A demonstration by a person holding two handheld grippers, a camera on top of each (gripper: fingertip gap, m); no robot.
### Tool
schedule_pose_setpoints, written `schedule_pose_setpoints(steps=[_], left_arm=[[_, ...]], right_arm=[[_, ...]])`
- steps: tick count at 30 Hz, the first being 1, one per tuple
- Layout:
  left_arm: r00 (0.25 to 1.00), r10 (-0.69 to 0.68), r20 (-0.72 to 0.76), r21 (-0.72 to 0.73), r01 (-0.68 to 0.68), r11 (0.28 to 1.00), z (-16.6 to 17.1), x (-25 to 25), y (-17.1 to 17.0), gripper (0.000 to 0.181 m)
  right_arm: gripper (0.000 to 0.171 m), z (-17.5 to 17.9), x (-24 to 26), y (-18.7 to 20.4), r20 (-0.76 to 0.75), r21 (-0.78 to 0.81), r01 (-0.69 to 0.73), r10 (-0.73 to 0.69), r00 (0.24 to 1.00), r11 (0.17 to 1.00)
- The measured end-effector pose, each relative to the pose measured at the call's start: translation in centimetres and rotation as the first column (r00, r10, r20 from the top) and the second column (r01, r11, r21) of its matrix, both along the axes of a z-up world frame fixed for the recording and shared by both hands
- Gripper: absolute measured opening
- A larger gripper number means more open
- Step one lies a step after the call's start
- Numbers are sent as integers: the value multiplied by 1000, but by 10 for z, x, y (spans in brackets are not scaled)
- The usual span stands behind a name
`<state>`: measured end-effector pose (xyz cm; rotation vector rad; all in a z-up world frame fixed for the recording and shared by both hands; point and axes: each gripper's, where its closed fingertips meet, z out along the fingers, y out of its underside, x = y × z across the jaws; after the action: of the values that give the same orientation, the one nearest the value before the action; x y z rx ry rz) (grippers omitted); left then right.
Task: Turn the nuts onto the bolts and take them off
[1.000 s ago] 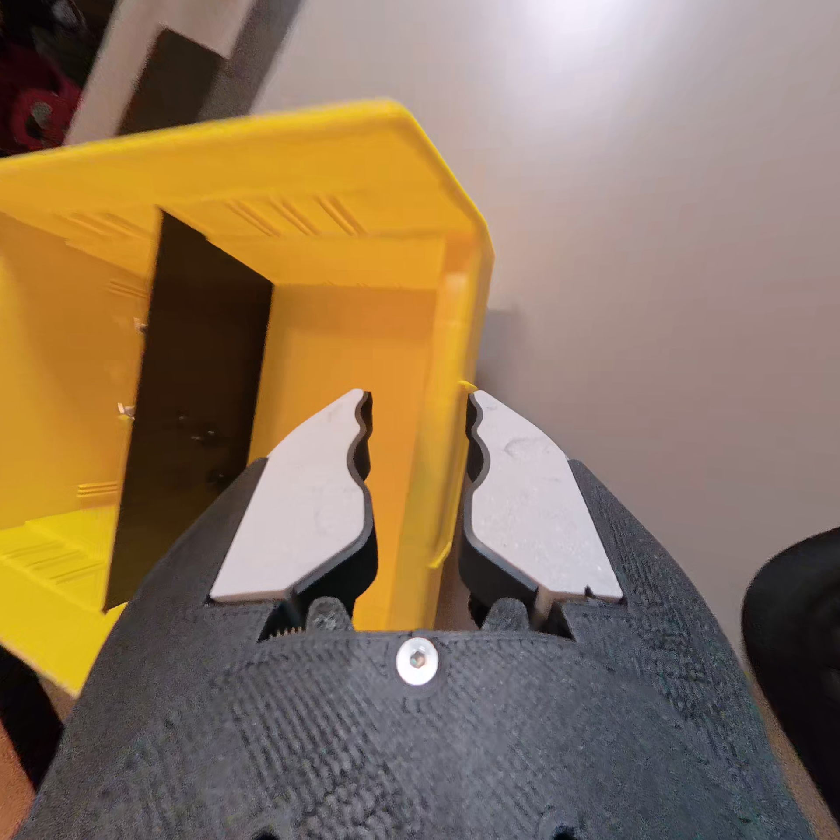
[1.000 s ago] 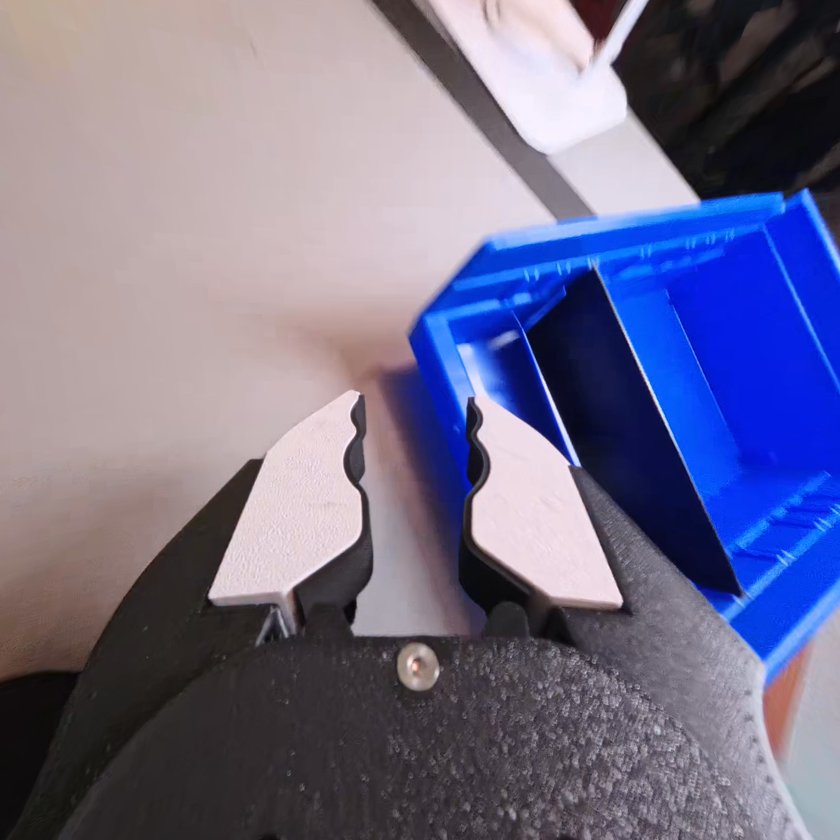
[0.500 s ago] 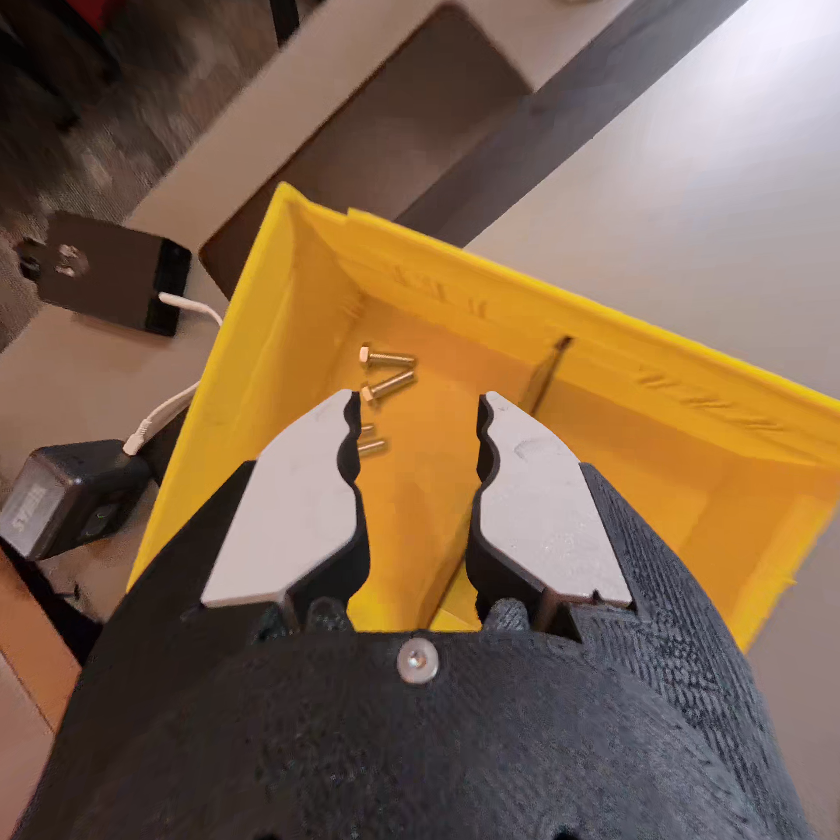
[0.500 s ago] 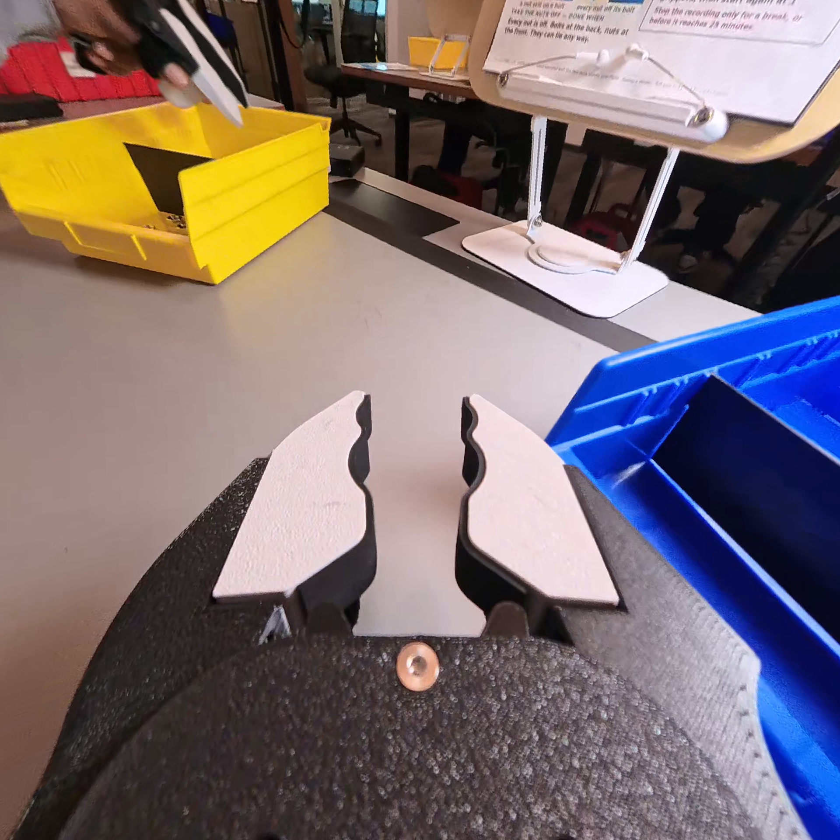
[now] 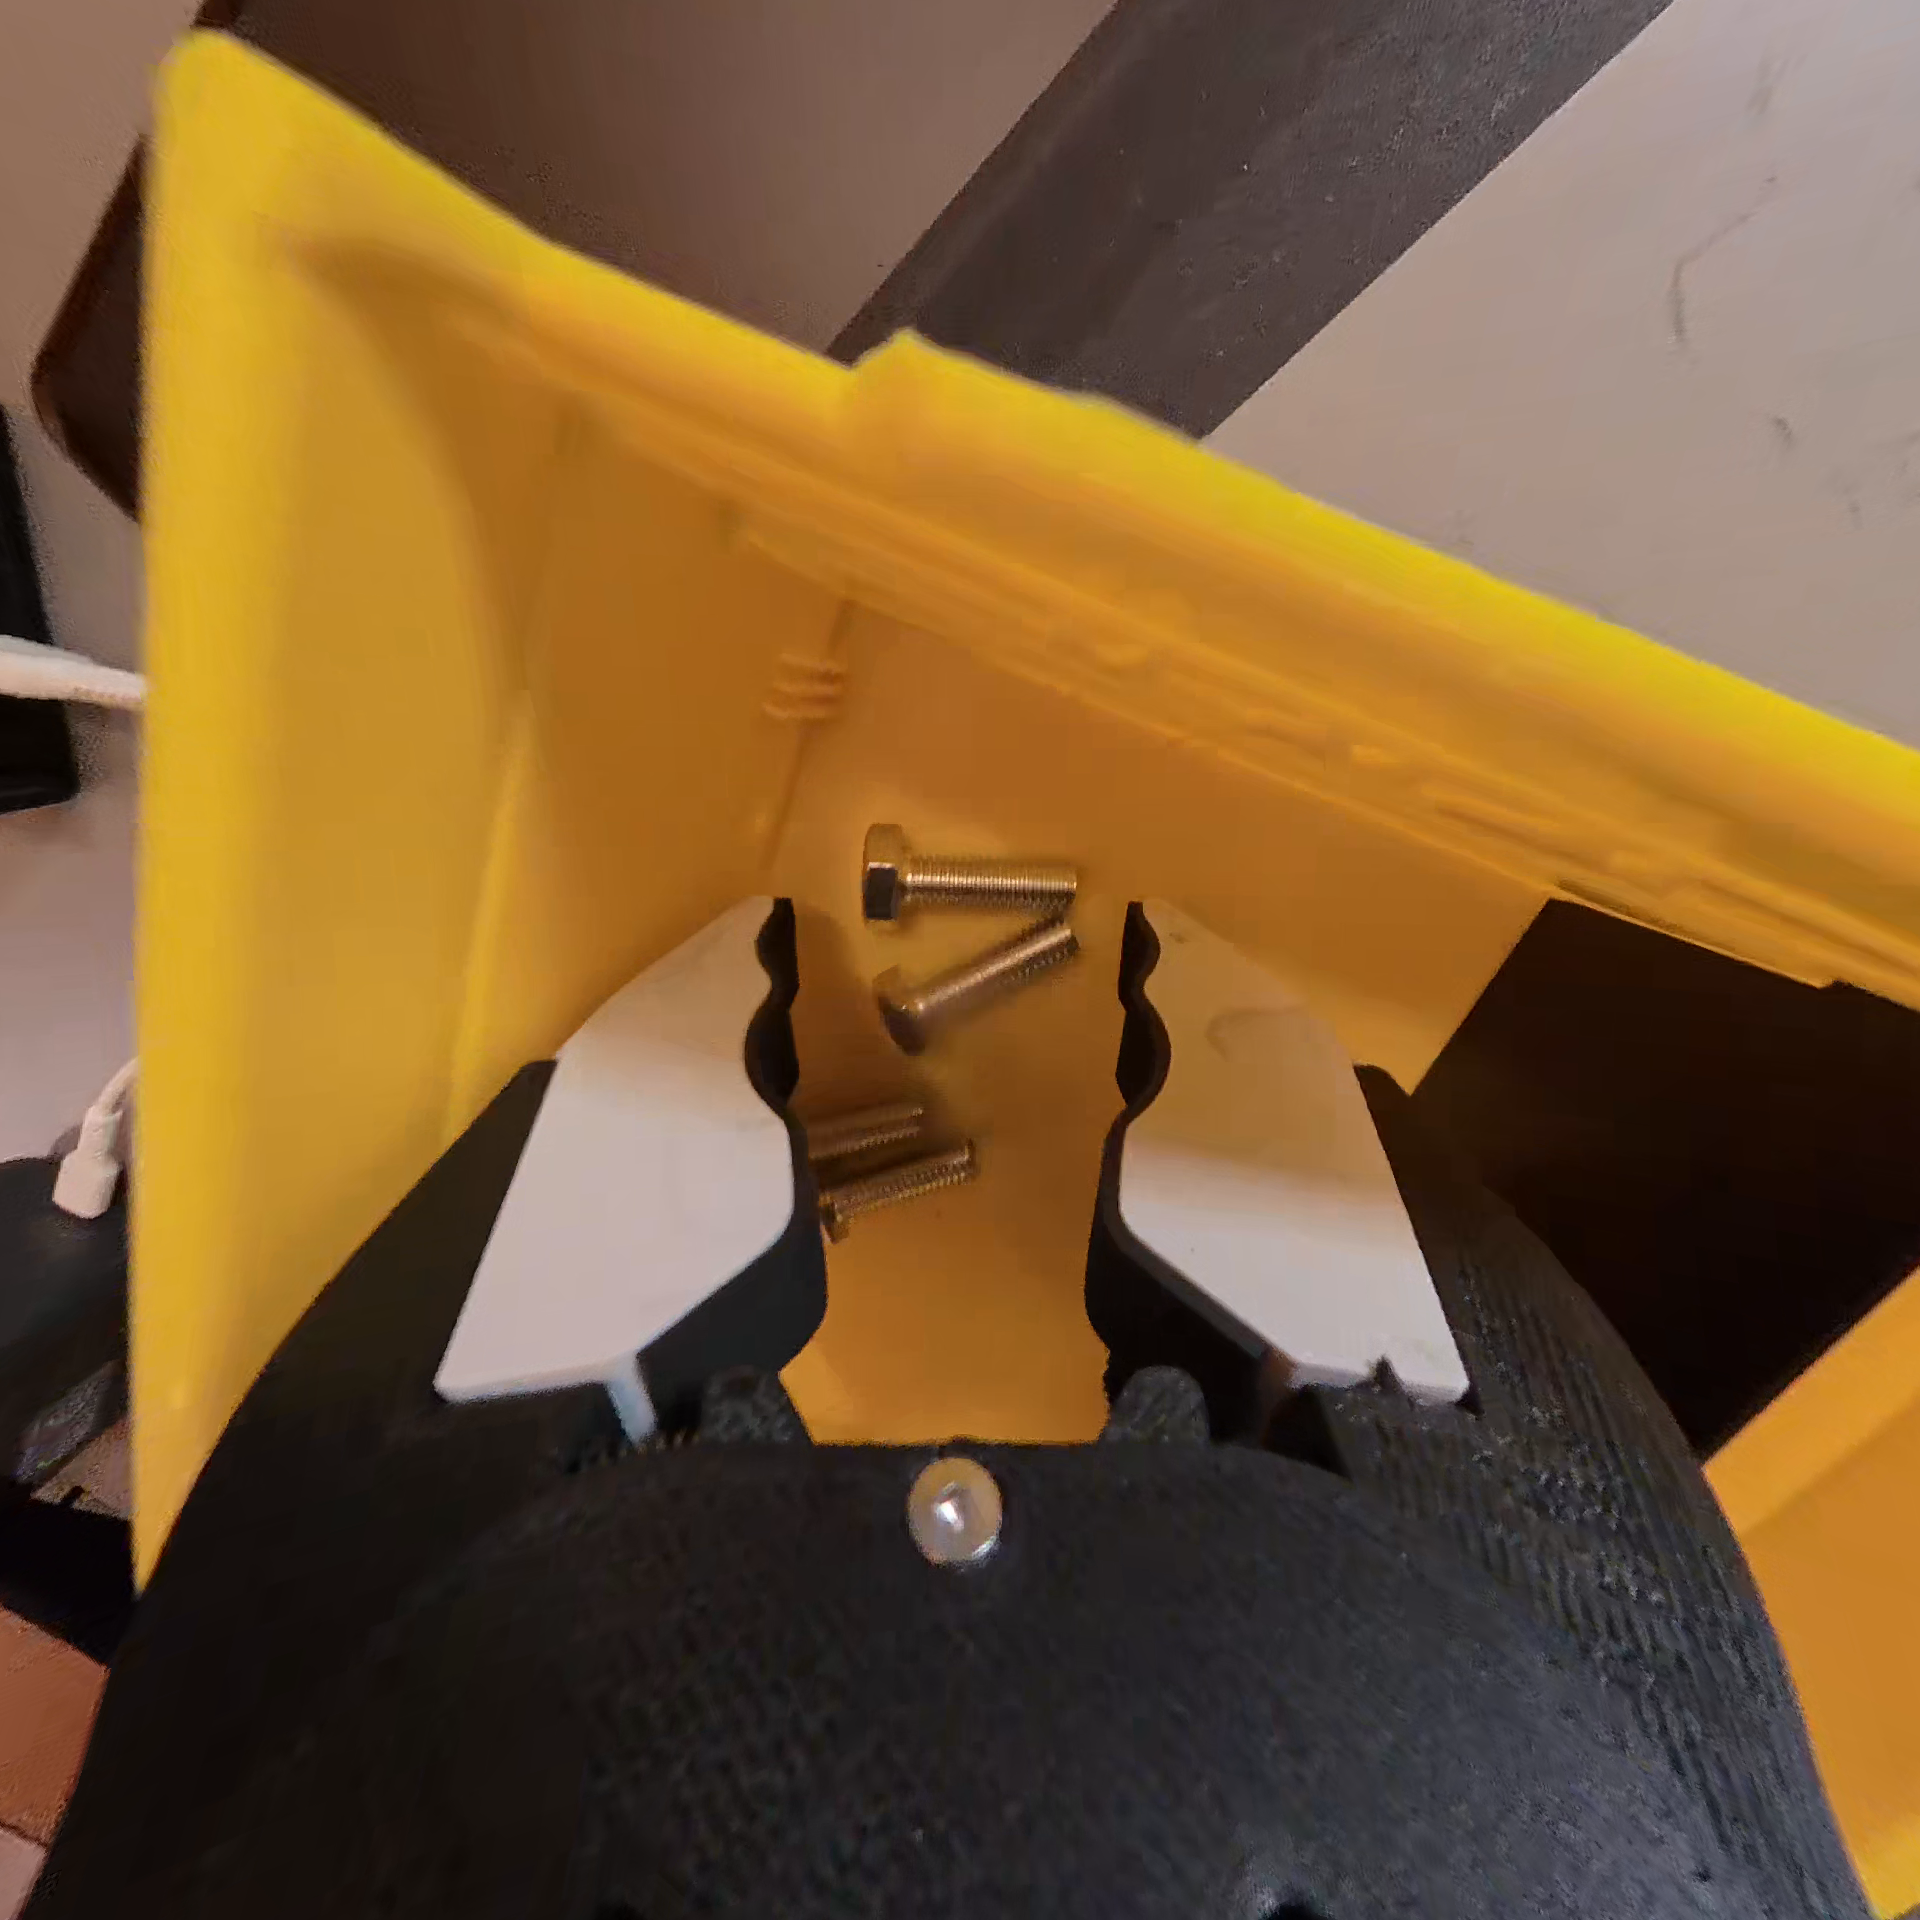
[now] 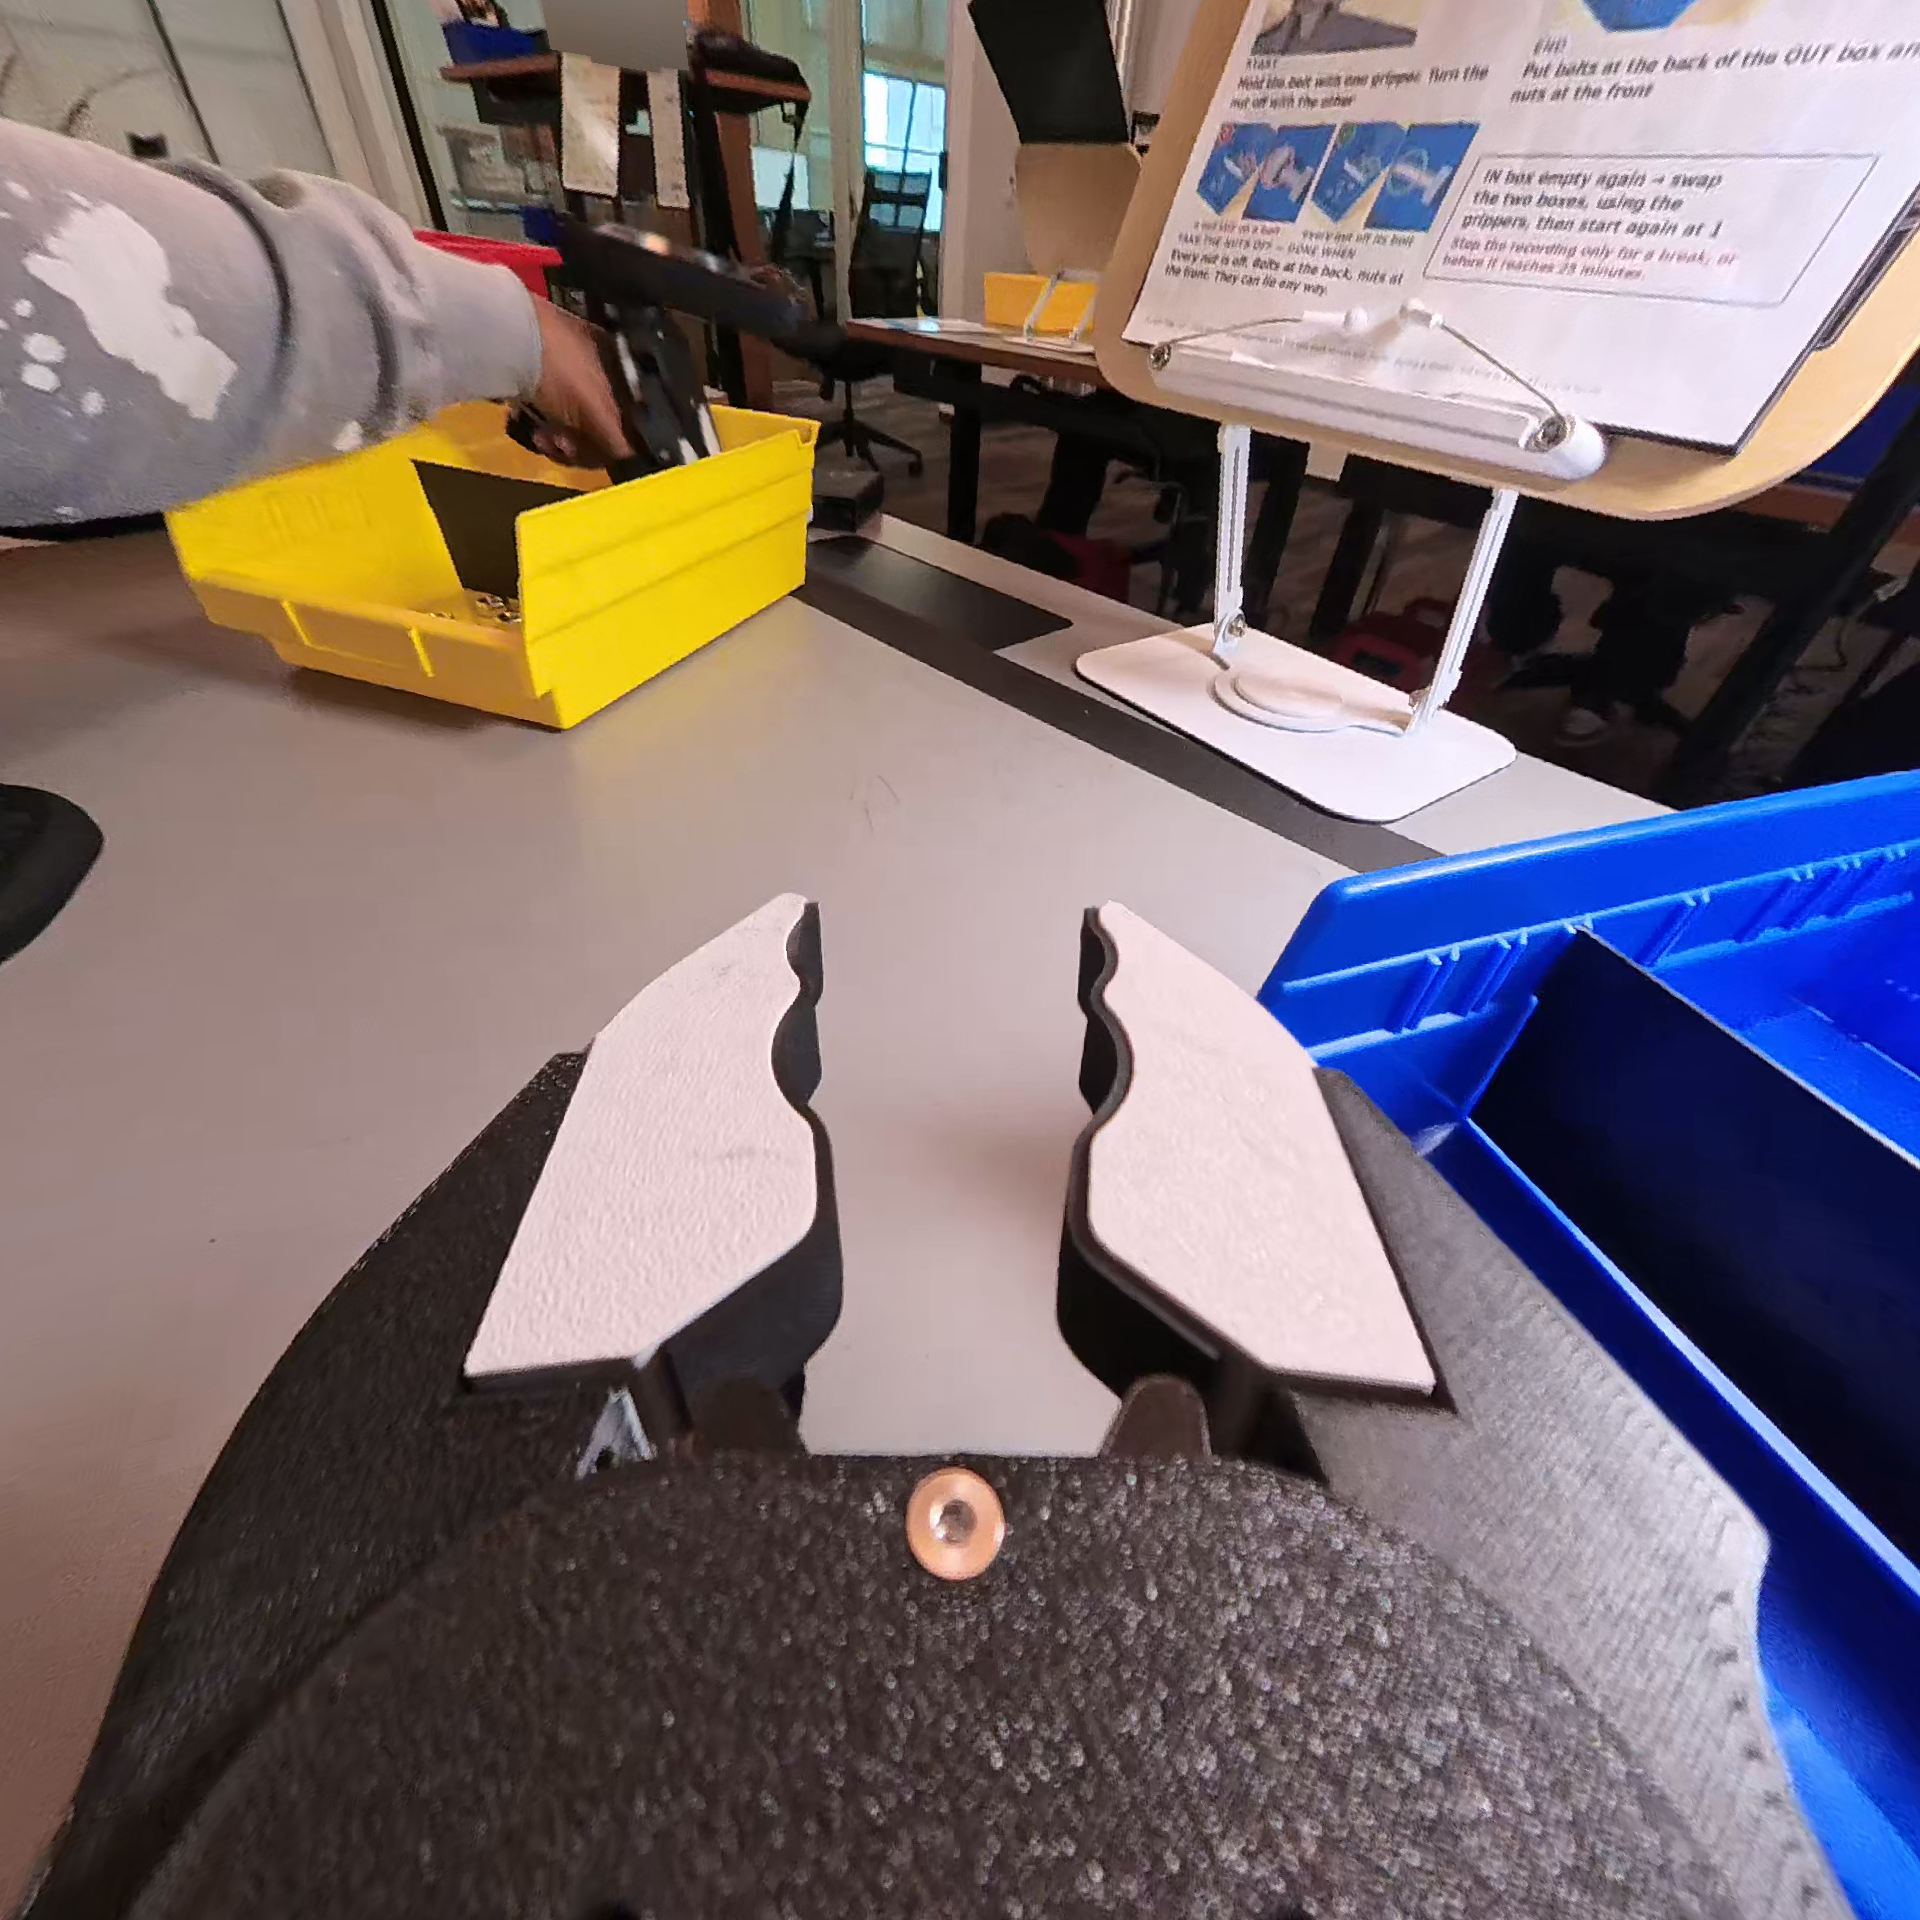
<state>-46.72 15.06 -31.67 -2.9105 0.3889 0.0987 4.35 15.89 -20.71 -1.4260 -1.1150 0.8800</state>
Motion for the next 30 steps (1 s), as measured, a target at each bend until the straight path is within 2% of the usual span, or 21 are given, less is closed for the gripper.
schedule_pose_setpoints(steps=[1, 6, 13, 16, 22, 26, 30], left_arm=[[1000, -5, 0, -8, 5, 1000, -3, 1, 1, 60], [999, -11, 46, -10, 11, 1000, -4, 8, 7, 40], [998, -63, -10, 34, 63, 997, 7, 10, 8, 39], [998, -66, -20, 130, 68, 989, 35, 11, 12, 39], [994, -110, 25, 381, 92, 920, 125, 39, 14, 40], [965, -246, 97, 515, 163, 842, 171, 98, 5, 39], [871, -448, 201, 622, 240, 746, 192, 187, -12, 39]], right_arm=[[48, 0, 0, -1, 0, 3, -6, 6, 1000, 1000], [48, -1, 1, -2, -6, -1, -20, 20, 1000, 1000], [46, -2, -1, -9, -3, 16, -46, 47, 999, 999], [46, 0, -1, -10, -11, 20, -49, 49, 999, 999], [45, 5, 0, -13, -23, 40, -54, 55, 998, 998], [44, 8, -2, -18, -28, 59, -64, 66, 997, 996], [44, 11, -5, -28, -29, 105, -85, 88, 996, 991]])
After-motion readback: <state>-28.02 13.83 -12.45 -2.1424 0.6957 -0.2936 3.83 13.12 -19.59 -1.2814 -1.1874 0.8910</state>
